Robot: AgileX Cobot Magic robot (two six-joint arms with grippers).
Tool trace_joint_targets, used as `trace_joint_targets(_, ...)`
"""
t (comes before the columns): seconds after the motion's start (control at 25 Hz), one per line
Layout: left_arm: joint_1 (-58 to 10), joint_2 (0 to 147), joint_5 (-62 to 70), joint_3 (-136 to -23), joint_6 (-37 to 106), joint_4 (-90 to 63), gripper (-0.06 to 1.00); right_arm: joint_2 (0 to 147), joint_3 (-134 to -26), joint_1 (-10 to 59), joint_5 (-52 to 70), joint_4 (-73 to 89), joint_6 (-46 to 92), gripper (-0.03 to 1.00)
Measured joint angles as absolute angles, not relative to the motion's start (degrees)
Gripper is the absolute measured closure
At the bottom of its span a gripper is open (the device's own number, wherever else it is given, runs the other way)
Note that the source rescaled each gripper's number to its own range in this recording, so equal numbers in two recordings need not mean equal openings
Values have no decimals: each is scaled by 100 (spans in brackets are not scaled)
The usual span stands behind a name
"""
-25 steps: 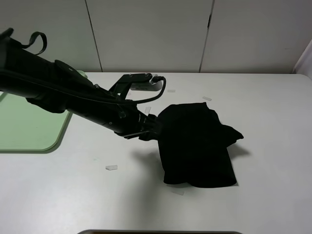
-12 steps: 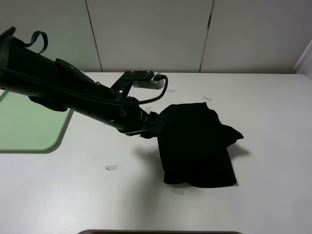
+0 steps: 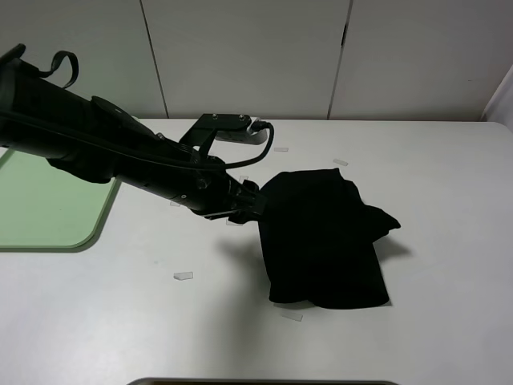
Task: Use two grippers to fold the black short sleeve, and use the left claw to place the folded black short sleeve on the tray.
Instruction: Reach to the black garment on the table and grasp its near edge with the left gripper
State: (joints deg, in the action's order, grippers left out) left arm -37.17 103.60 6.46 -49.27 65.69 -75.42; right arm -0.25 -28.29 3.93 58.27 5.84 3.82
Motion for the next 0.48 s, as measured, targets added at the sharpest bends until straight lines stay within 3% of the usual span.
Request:
trace_joint_targets(0.24,-3717,10360,804,-4927,6692,-7542,28,-25,-2829,393,5827,584,382,-3)
trace_joint_targets(0.44,-3717,10360,1215,-4927,7332,-7542,6,-25,-2829,393,5827,584,382,-3)
trace_joint_targets(0.48,-3717,10360,1215,-4927,7332,-7542,6,-25,-2829,393,5827,584,382,-3)
